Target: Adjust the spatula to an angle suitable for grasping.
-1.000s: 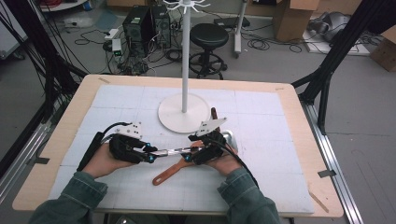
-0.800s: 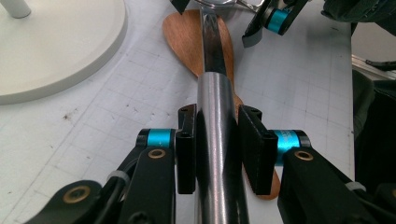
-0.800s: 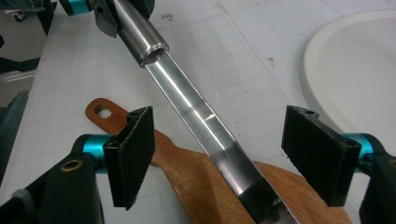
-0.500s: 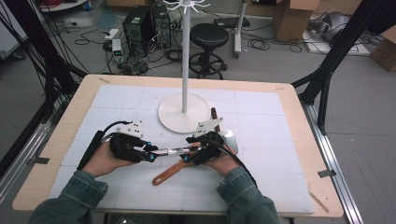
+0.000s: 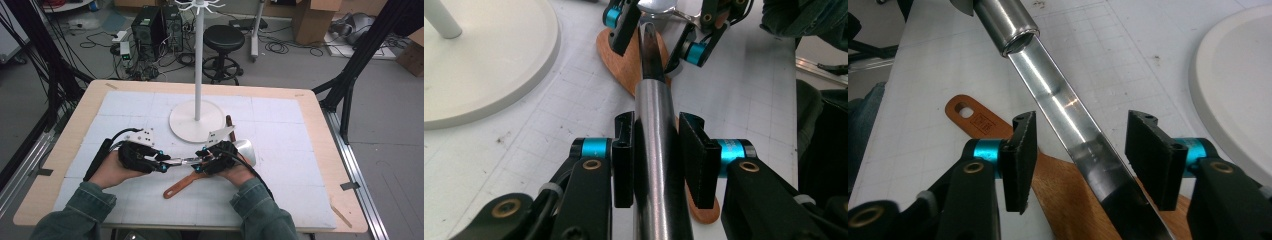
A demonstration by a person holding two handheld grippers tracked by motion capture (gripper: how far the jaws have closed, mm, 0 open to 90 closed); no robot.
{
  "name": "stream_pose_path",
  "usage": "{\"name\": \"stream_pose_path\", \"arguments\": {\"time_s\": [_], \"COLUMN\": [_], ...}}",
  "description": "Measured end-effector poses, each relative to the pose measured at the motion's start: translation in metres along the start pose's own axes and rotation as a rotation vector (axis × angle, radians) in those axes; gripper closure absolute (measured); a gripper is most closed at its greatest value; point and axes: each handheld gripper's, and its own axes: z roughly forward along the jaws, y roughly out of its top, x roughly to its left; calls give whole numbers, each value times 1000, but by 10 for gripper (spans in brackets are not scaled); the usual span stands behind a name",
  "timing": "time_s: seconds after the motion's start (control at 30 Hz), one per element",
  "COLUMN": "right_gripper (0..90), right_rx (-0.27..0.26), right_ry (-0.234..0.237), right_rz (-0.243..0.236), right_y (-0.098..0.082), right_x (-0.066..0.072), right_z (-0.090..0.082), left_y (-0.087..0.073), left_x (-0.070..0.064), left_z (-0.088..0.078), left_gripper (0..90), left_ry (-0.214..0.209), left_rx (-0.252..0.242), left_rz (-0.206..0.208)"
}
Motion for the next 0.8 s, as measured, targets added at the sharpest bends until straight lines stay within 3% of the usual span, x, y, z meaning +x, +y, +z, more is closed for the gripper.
{"name": "stream_pose_path", "arguments": {"time_s": [0.17, 0.3, 0.7, 0.8], "right_gripper": [546, 562, 609, 613], "right_rx": [3, 7, 14, 15], "right_ry": [18, 29, 69, 77], "right_rz": [-17, -21, -50, -50], "right_y": [4, 6, 14, 15], "right_x": [-1, -1, -5, -5], "right_z": [3, 4, 4, 4], "left_y": [0, 0, 0, 0], "left_x": [-1, 0, 3, 3], "left_z": [-1, -3, -11, -13], "left_gripper": [695, 695, 685, 685], "left_ry": [-1, -1, -2, -4], "left_rx": [-1, -5, -52, -54], "left_rz": [0, 2, -45, -37]}}
